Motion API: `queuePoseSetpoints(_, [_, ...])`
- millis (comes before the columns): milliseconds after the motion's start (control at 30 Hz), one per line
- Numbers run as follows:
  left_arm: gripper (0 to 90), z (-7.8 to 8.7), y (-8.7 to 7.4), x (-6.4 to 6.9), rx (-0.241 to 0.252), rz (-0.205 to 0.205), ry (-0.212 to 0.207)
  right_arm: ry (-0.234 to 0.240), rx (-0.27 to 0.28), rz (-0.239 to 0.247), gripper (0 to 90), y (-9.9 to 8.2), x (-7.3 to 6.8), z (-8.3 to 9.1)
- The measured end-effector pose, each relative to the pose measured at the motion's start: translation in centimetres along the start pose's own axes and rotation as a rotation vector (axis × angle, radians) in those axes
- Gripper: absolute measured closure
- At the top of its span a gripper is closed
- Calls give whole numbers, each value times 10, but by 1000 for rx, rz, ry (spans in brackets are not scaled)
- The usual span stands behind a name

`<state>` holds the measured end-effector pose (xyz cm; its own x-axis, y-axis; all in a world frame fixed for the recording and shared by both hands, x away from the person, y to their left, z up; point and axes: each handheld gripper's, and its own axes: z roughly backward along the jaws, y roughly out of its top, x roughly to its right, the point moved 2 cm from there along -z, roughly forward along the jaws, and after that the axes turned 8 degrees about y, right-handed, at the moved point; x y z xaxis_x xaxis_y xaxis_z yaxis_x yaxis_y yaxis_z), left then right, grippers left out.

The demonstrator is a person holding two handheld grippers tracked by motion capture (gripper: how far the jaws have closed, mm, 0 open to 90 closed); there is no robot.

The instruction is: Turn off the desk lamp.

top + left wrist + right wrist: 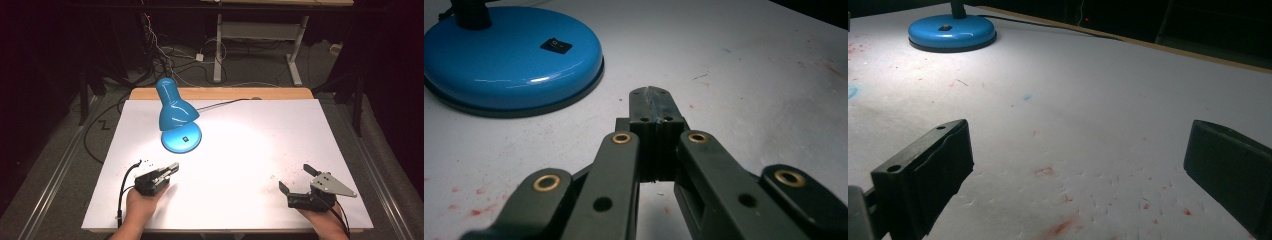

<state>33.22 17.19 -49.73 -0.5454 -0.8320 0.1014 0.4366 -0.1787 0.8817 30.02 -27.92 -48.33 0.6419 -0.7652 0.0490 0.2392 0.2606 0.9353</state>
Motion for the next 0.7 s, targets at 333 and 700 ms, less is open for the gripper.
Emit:
queuePoseSetpoints(333, [878, -22, 14, -1, 7, -40, 12, 6, -5, 5, 6, -1, -2, -4])
queuePoseSetpoints(700, [878, -43, 28, -7, 20, -26, 72, 16, -6, 15, 5, 0, -5, -5])
